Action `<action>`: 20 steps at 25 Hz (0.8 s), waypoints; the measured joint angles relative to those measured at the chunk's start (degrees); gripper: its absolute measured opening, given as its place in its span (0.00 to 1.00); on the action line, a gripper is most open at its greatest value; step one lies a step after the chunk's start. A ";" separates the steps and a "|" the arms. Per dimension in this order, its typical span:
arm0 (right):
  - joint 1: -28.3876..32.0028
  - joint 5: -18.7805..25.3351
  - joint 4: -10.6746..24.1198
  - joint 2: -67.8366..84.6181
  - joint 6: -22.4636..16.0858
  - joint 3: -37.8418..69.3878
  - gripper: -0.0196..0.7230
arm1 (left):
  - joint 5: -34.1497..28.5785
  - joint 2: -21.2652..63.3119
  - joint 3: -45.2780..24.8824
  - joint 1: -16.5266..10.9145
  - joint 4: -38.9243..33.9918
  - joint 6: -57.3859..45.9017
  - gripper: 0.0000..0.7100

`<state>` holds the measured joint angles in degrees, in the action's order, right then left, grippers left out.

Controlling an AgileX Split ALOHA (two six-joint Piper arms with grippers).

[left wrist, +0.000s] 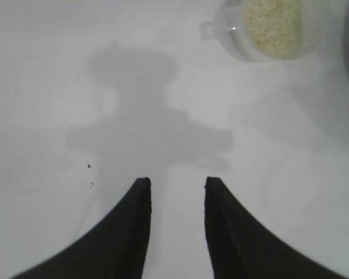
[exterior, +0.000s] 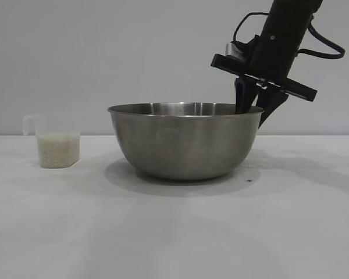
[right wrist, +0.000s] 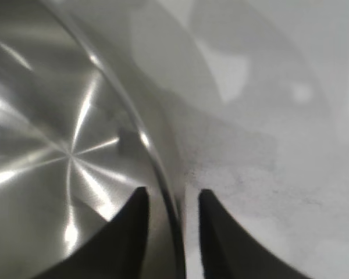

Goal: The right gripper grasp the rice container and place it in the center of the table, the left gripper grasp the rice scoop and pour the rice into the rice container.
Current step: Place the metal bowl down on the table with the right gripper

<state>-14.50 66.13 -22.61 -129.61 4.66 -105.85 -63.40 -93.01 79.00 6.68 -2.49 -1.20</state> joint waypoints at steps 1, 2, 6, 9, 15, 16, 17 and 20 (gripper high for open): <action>0.00 0.00 0.00 0.00 -0.35 0.00 0.49 | 0.00 0.00 0.00 0.00 0.00 0.00 0.30; 0.00 0.00 0.00 0.00 -0.76 0.00 0.52 | 0.00 0.00 0.00 0.00 0.00 0.10 0.30; 0.00 0.93 0.10 0.00 -1.80 0.00 0.75 | 0.00 0.00 0.00 0.00 0.05 0.10 0.30; 0.00 1.64 0.49 0.11 -2.16 0.00 0.65 | 0.00 0.00 0.00 0.00 0.05 0.10 0.30; 0.00 1.23 3.11 4.15 -2.30 0.00 0.65 | 0.00 0.00 0.00 0.00 0.13 0.10 0.30; 0.00 1.23 4.00 4.74 -2.40 0.00 0.65 | 0.00 0.00 0.00 0.00 0.17 0.10 0.30; 0.00 1.41 4.87 5.36 -2.40 0.00 0.65 | 0.00 0.00 0.00 0.00 0.17 0.10 0.30; 0.00 2.84 8.52 6.50 -3.22 0.00 0.62 | 0.00 0.00 0.00 0.00 0.31 0.22 0.30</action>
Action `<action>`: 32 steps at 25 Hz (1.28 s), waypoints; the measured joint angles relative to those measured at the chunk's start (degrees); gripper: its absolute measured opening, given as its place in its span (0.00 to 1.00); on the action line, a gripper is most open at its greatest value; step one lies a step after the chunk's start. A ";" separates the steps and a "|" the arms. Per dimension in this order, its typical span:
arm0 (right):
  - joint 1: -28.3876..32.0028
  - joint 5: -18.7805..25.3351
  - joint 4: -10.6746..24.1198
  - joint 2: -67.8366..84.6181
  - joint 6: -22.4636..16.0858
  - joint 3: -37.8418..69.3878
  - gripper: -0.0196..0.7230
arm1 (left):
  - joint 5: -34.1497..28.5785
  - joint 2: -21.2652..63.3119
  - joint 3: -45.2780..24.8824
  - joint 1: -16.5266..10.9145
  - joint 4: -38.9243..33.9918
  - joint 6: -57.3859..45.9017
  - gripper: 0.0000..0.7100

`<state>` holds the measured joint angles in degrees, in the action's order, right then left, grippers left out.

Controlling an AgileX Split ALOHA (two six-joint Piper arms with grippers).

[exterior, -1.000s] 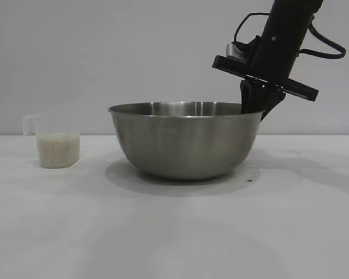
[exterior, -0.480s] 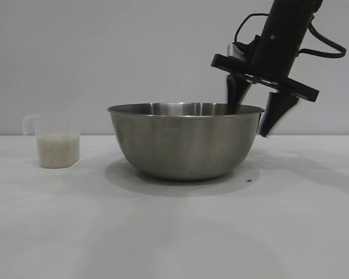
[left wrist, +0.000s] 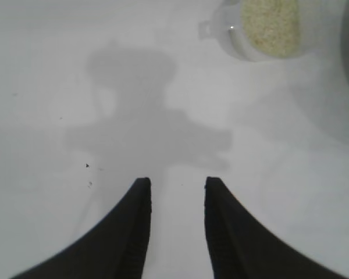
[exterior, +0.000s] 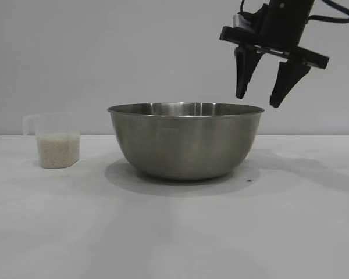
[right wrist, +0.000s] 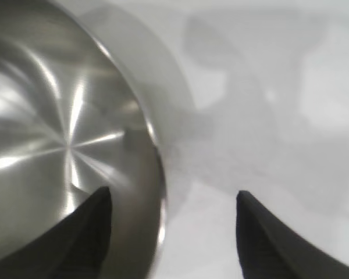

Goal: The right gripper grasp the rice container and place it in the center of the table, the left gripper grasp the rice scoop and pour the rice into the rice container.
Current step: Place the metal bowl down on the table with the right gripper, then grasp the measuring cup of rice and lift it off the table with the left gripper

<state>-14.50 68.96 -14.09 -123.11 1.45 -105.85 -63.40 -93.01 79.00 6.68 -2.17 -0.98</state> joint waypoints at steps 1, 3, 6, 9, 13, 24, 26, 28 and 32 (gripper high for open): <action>0.00 0.58 0.96 0.35 -0.30 0.00 0.62 | 0.00 0.00 0.00 0.00 0.10 0.00 0.30; 0.00 1.09 2.98 1.03 -0.82 0.00 0.62 | 0.00 0.00 0.00 0.00 0.10 0.00 0.30; 0.00 1.45 6.29 2.37 -2.17 0.00 0.62 | 0.00 0.00 0.00 0.00 0.24 0.00 0.30; 0.00 1.56 10.78 2.97 -3.56 0.00 0.62 | 0.00 0.00 0.00 0.00 0.98 0.00 0.30; 0.00 1.67 15.16 3.06 -5.08 0.00 0.62 | 0.00 0.00 0.00 0.00 1.11 0.18 0.30; 5.38 1.65 15.98 4.53 -5.47 0.00 0.62 | -0.58 0.00 0.00 0.00 1.31 0.85 0.30; 7.50 1.65 15.98 5.35 -5.17 0.00 0.62 | -0.58 0.00 0.00 0.00 1.31 1.01 0.30; 9.39 1.68 15.54 6.04 -4.94 0.00 0.62 | -0.58 0.00 0.00 0.00 1.31 1.01 0.30; 11.20 1.89 15.10 6.79 -4.12 0.00 0.62 | -0.58 0.00 0.00 0.00 1.54 1.01 0.30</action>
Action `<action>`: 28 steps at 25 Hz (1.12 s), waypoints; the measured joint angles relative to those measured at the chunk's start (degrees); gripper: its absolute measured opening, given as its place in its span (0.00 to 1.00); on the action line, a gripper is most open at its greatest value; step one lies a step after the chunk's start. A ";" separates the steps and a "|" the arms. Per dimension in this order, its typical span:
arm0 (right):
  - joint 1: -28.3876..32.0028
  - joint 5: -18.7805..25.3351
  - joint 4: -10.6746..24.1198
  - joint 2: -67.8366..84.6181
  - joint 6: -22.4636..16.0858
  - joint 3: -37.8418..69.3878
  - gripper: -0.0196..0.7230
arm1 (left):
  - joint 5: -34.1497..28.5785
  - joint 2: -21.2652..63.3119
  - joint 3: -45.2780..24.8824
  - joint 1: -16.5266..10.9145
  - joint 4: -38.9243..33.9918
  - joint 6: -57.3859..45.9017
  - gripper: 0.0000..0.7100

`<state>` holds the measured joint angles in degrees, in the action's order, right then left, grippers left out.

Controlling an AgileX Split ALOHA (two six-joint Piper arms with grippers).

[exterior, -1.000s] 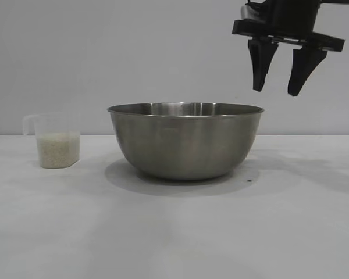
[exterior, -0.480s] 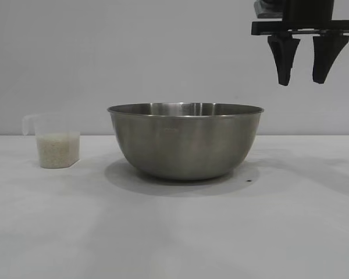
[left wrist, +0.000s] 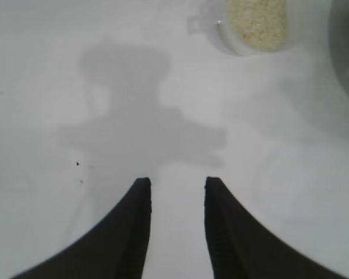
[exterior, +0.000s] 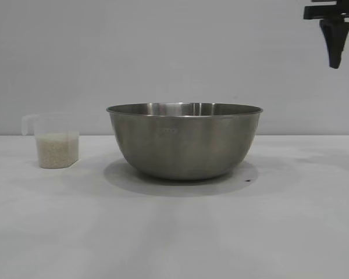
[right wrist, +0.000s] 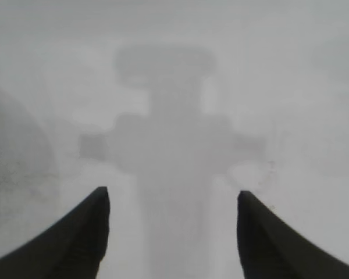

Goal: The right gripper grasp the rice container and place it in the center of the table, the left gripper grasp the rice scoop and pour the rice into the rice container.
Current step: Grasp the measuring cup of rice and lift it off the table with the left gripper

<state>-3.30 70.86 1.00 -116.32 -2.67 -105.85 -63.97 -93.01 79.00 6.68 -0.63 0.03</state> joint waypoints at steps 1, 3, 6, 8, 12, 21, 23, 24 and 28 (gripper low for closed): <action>0.14 0.00 -0.24 0.00 0.24 0.00 0.62 | 0.00 0.00 0.00 0.00 0.11 0.00 0.30; 0.14 0.00 -0.76 0.00 0.48 0.00 0.62 | 0.00 0.00 0.00 0.00 0.24 0.00 0.30; 0.14 0.00 -1.73 0.20 0.49 0.00 0.62 | 0.00 0.00 0.00 0.00 0.68 0.00 0.30; 0.14 0.00 -2.66 0.37 0.49 0.00 0.62 | 0.00 0.00 0.00 0.00 0.81 0.00 0.30; 0.14 0.11 -4.02 2.23 1.26 0.00 0.62 | 0.00 0.00 0.00 0.00 0.90 0.00 0.30; 0.14 0.22 -4.64 10.42 2.00 6.50 0.62 | 0.00 0.00 0.00 0.00 0.90 0.10 0.30; 0.14 0.22 -4.64 12.89 2.00 9.46 0.62 | 0.00 0.00 0.00 0.00 0.94 0.10 0.30; 0.14 0.22 -4.67 14.27 2.00 10.94 0.62 | 0.00 0.00 0.00 0.00 0.94 0.10 0.30; 0.14 0.35 -5.37 19.77 2.59 15.41 0.62 | 0.00 0.00 0.00 0.00 1.03 0.10 0.30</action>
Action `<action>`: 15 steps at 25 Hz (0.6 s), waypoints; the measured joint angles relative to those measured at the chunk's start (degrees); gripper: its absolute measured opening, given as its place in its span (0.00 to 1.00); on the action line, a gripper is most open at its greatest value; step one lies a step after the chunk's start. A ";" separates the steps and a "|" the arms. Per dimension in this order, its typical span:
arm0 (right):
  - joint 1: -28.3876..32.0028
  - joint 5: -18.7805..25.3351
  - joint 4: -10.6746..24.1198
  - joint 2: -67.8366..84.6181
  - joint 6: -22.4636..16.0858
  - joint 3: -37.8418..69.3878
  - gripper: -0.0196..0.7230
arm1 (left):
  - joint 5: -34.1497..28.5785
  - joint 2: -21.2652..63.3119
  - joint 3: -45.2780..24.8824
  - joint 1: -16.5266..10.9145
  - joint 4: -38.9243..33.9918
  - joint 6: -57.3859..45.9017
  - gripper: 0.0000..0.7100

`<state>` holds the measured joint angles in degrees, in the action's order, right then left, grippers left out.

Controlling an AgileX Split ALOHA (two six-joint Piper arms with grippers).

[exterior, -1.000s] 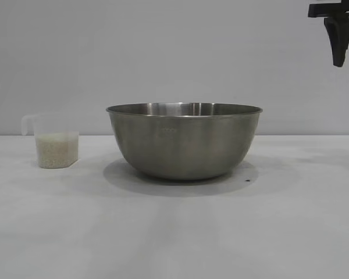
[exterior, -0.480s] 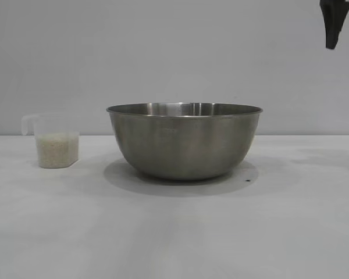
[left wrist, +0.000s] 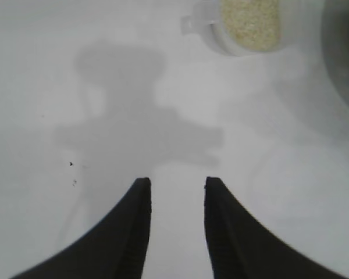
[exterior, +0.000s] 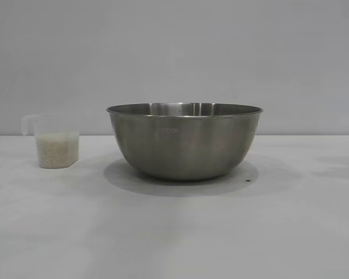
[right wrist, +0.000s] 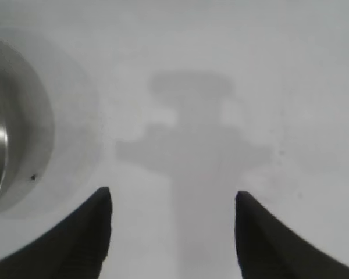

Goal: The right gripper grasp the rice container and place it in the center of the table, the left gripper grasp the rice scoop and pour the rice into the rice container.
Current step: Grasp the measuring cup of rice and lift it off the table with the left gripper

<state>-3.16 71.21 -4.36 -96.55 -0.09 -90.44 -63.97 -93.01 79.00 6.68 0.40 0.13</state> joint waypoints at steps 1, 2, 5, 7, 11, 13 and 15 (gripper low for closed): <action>0.00 0.00 -0.23 1.51 0.14 1.02 0.62 | 0.00 0.00 0.00 0.00 0.00 0.00 0.30; 0.00 0.00 -0.35 2.94 0.40 1.95 0.69 | 0.00 0.00 0.00 0.00 0.00 0.00 0.30; 0.00 0.00 -0.44 6.91 0.82 4.71 0.67 | 0.00 0.00 0.00 0.00 0.00 0.00 0.30; 0.00 0.00 -0.58 9.54 0.82 6.68 0.62 | 0.00 0.00 0.00 0.00 0.00 0.00 0.30; 0.00 -0.89 -0.61 14.44 0.82 11.65 0.62 | 0.00 0.00 0.00 0.00 0.00 0.00 0.30; 0.00 -2.25 -0.71 17.34 0.82 14.77 0.62 | 0.00 0.00 0.00 0.00 0.00 0.00 0.30; 0.00 -3.34 -0.85 20.10 0.93 17.68 0.62 | 0.00 0.00 0.00 0.00 0.00 0.00 0.30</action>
<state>-3.16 67.87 -5.21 -76.45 0.84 -72.76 -63.97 -93.01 79.00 6.68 0.40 0.13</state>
